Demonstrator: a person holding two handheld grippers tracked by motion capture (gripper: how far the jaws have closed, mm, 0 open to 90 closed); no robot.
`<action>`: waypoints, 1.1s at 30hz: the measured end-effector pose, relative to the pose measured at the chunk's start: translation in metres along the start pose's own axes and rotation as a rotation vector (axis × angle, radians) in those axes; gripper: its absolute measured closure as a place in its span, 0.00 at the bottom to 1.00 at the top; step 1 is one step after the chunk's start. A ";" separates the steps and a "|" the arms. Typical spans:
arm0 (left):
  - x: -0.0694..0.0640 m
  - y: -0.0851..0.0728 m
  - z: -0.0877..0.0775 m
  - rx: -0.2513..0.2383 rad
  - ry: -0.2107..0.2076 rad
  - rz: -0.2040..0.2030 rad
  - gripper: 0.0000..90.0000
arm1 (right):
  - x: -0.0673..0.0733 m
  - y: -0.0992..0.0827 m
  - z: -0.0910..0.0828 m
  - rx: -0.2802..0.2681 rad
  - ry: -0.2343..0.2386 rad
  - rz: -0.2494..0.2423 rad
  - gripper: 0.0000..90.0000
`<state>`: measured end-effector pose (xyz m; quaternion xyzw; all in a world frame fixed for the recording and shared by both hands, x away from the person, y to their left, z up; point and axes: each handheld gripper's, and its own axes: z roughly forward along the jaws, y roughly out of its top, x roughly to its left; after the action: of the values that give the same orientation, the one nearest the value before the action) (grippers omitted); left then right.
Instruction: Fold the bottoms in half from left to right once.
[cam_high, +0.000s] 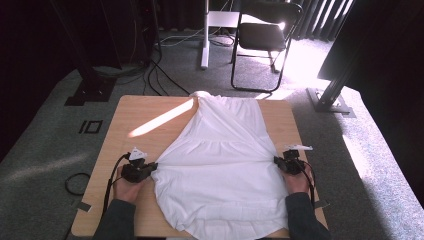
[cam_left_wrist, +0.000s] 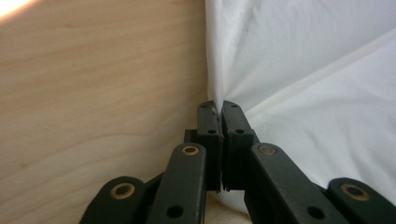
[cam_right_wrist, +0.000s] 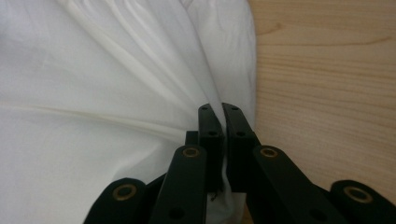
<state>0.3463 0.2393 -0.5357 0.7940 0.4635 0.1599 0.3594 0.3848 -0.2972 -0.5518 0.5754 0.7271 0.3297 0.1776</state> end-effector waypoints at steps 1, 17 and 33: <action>0.000 0.001 -0.001 -0.028 0.020 0.000 0.82 | 0.001 0.000 -0.001 0.006 -0.006 -0.010 0.97; 0.034 0.077 0.064 -0.050 -0.073 -0.156 0.50 | 0.011 0.073 0.026 -0.070 0.109 -0.064 0.55; 0.003 0.041 0.055 0.043 -0.062 -0.006 1.00 | 0.032 0.027 0.028 0.034 0.087 -0.073 0.98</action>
<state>0.4054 0.2057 -0.5450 0.8047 0.4577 0.1243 0.3570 0.4132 -0.2557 -0.5490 0.5367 0.7600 0.3353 0.1480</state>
